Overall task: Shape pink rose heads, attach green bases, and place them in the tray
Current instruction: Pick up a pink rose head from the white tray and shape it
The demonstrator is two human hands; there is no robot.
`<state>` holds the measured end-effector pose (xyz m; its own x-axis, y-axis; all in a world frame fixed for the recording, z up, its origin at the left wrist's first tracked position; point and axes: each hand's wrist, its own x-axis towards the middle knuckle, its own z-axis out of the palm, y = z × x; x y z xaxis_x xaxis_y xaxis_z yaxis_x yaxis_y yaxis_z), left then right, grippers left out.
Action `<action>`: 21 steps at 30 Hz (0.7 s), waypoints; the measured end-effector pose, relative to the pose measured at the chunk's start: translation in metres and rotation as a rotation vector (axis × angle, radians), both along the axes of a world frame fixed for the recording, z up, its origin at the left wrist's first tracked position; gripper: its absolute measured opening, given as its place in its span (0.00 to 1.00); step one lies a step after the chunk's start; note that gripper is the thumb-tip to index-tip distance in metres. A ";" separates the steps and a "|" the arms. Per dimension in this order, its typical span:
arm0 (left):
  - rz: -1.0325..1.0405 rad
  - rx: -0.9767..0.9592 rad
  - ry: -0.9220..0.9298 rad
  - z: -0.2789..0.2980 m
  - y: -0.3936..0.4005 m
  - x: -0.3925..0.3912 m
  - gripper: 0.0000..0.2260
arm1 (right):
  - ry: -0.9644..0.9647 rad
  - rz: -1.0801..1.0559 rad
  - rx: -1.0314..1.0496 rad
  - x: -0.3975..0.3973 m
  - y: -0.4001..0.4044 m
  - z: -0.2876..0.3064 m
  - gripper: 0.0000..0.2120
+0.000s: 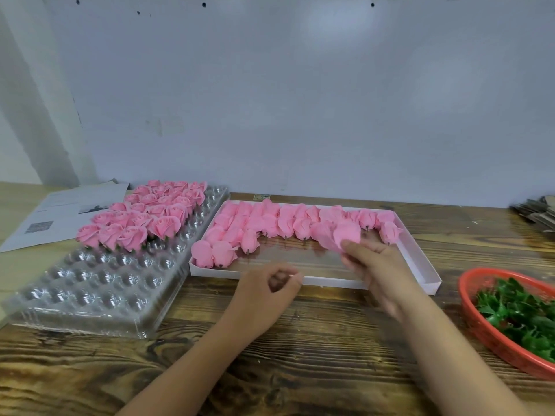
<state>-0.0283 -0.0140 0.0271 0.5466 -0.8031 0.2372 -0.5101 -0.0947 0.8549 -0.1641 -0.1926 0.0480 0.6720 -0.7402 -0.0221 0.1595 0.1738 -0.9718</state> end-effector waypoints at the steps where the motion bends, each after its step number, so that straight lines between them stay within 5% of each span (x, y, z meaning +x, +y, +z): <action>1: -0.031 0.025 0.096 0.005 -0.005 -0.004 0.06 | -0.066 0.040 0.051 0.002 0.012 0.000 0.06; 6: -0.194 -0.013 0.451 0.023 -0.030 -0.030 0.11 | -0.205 0.171 0.111 0.006 0.053 -0.008 0.12; 11: -0.191 -0.150 0.497 0.023 -0.034 -0.034 0.10 | -0.166 0.216 -0.015 0.003 0.059 -0.014 0.14; 17: -0.197 -0.078 0.584 0.023 -0.033 -0.028 0.10 | -0.058 0.278 -0.091 -0.001 0.057 -0.016 0.10; 21: -0.238 -0.052 0.618 0.021 -0.026 -0.026 0.08 | 0.045 0.347 -0.078 -0.003 0.053 -0.018 0.19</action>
<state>-0.0547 -0.0397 0.0485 0.4035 -0.9147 -0.0213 0.0738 0.0094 0.9972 -0.1673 -0.1399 0.0296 0.8835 -0.4684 -0.0096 0.0609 0.1352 -0.9889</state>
